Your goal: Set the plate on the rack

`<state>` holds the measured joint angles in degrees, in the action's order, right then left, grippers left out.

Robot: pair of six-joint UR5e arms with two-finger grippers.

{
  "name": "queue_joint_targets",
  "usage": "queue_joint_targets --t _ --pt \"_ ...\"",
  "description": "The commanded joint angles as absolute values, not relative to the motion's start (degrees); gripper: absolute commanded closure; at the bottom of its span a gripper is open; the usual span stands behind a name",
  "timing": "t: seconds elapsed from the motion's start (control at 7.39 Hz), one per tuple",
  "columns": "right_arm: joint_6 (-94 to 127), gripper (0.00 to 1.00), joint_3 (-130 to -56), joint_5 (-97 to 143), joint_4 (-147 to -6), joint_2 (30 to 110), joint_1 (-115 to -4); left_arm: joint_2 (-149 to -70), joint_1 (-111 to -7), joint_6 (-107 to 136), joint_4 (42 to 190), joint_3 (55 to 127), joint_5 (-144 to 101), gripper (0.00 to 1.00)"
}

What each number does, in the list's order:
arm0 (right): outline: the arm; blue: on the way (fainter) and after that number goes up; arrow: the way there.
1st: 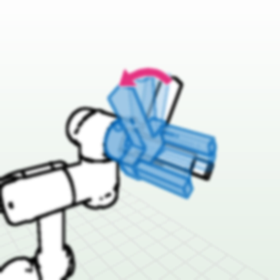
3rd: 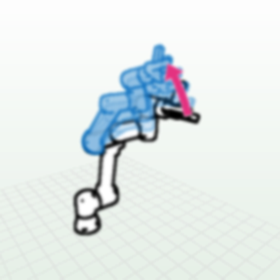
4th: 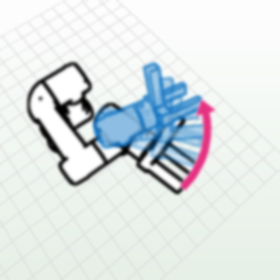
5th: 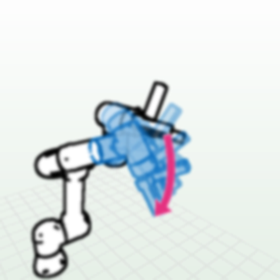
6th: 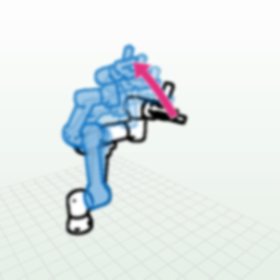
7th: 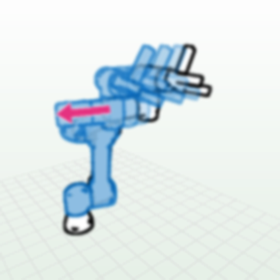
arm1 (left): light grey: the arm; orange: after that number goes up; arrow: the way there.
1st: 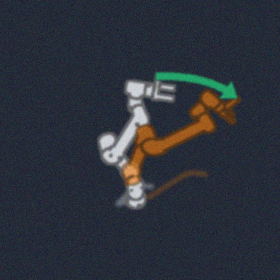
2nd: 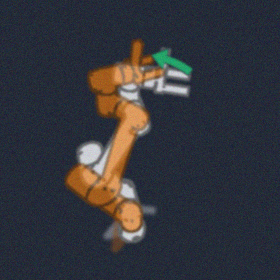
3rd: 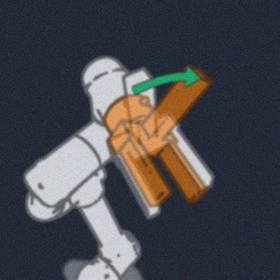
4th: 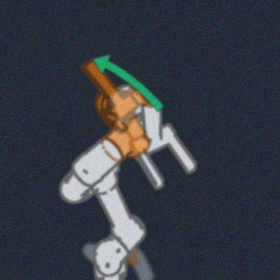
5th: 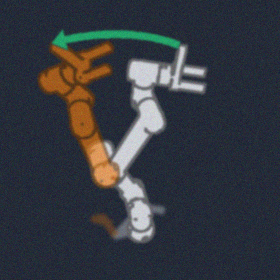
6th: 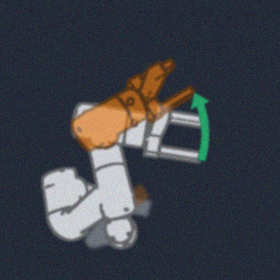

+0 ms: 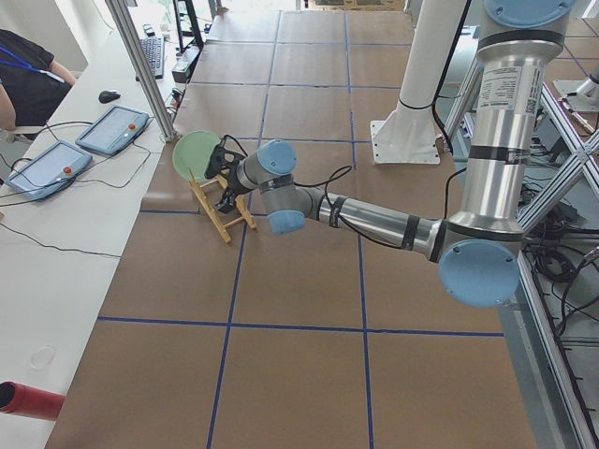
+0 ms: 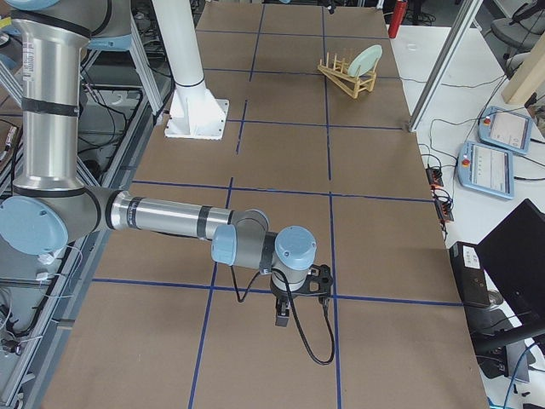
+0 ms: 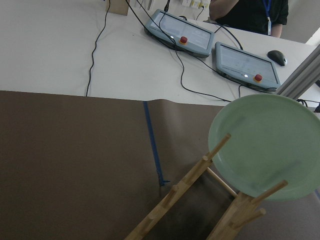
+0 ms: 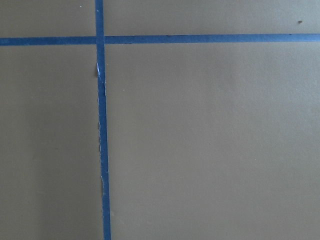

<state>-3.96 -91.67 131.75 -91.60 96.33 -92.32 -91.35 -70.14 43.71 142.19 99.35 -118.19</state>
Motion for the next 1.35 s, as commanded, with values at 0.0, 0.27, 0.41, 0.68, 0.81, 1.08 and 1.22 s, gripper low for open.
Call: queue_joint_targets --t 0.0,0.27,0.41,0.68,0.81,1.08,1.22 --pt "-3.96 0.0 -91.67 131.75 -91.58 96.33 -92.29 -88.86 -72.76 26.45 131.19 100.2 -118.82 0.0" --pt "-3.96 0.0 -91.67 131.75 -91.58 96.33 -92.29 -93.22 -79.51 9.05 112.41 99.23 -120.67 0.0" --pt "-3.96 0.0 -91.67 131.75 -91.58 96.33 -92.29 -94.38 -81.98 3.57 105.45 98.71 -120.85 0.0" --pt "-3.96 0.0 -91.67 131.75 -91.58 96.33 -92.37 -94.48 -87.33 -3.31 98.9 92.86 -128.44 0.0" --pt "-3.96 0.0 -91.67 131.75 -91.58 96.33 -92.29 -93.61 -87.89 -6.3 98.62 89.33 -132.93 0.0" --pt "-3.96 0.0 -91.67 131.75 -91.58 96.33 -92.29 -92.21 -89.64 -7.38 96.87 87.62 -135.26 0.0" --pt "-3.96 0.0 -91.67 131.75 -91.58 96.33 -92.29 -92.28 -90.52 -7.38 94.85 87.71 -135.44 0.0"
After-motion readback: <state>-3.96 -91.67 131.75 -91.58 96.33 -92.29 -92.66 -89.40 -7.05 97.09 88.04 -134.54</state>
